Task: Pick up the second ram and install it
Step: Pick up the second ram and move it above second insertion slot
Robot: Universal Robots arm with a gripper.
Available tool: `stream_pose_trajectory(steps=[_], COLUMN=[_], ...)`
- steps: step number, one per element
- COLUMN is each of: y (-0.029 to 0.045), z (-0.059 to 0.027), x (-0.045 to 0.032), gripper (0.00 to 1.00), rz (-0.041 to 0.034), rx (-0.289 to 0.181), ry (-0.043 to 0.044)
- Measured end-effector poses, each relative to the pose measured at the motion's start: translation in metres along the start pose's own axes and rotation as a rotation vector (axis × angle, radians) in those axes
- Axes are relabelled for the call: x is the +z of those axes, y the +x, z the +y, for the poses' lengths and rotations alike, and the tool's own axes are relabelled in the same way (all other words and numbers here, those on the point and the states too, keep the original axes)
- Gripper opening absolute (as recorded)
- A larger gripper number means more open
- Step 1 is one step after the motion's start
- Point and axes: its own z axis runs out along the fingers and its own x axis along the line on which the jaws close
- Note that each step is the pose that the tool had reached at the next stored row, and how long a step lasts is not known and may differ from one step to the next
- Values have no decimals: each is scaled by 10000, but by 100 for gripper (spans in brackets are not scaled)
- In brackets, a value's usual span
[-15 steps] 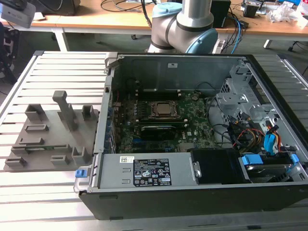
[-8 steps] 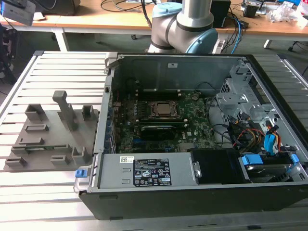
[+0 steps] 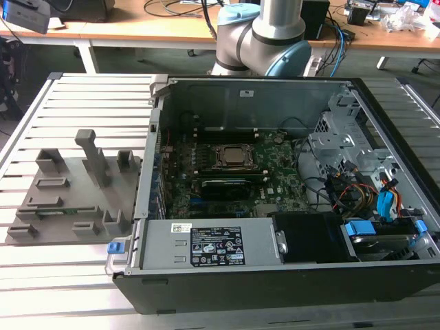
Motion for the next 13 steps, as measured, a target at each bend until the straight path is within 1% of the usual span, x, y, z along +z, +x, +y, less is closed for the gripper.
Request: stream_pose_trajectory(steps=[1, 4, 7, 11, 13], y=[0, 0, 0, 0, 0], z=[0, -1, 0, 0, 0], x=[0, 0, 0, 0, 0], gripper=[11, 11, 11, 11, 11], rz=[3, 19, 29, 39, 39], rx=[-80, -557, -832, -1108, -1114], ry=[-2, -13, -21, -27, -26])
